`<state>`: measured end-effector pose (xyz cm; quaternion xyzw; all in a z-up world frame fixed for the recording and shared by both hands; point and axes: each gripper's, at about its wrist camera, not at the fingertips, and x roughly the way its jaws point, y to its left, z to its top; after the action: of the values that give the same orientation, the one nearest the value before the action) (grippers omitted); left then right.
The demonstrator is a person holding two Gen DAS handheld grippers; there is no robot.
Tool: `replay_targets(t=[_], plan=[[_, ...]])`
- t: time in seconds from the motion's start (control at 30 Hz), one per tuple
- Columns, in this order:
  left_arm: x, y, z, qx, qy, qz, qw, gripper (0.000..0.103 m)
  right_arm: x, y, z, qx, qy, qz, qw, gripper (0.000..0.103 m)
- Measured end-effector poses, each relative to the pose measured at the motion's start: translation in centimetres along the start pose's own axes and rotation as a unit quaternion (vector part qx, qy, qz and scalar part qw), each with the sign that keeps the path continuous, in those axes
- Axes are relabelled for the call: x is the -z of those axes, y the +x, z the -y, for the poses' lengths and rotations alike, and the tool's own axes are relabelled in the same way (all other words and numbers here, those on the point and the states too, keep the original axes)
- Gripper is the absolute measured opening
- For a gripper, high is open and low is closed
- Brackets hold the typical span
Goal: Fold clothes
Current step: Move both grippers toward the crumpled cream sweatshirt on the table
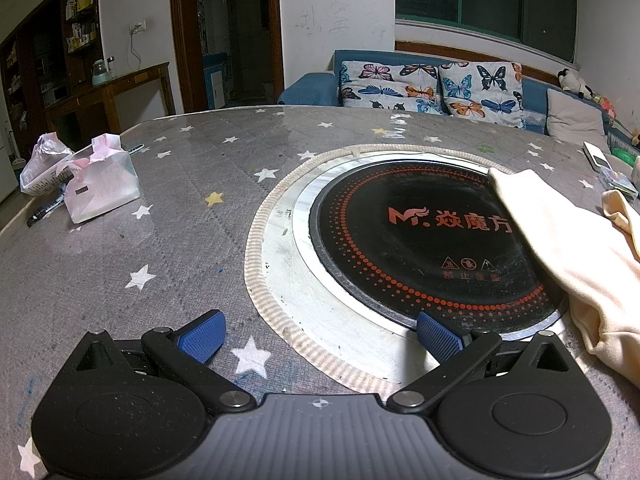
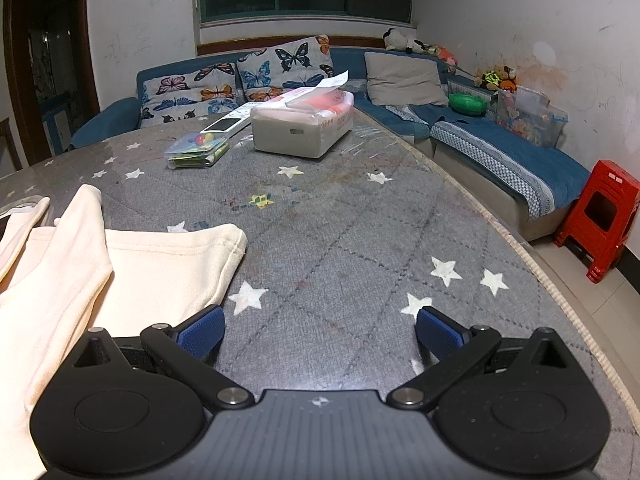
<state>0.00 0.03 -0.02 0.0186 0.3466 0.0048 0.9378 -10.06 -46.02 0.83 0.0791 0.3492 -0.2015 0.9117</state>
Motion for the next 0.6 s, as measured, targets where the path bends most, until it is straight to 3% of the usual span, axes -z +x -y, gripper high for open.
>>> replay_targets(t=[0.13,0.23,0.6], plan=[[0.1,0.0,-0.1,0.000,0.000,0.000,1.0000,0.103,-0.1,-0.4,-0.1,-0.014,-0.001,0.009,1.000,0.103],[0.1,0.1,-0.1,-0.001,0.000,0.000,1.0000,0.103,0.5,-2.7,-1.1,-0.014,-0.022,0.040,0.999,0.103],[-0.1,-0.4,0.0,-0.003,-0.006,-0.012,0.9999,0.103,1.3,-6.7,-3.5,-0.068,-0.039,0.039,0.996,0.103]])
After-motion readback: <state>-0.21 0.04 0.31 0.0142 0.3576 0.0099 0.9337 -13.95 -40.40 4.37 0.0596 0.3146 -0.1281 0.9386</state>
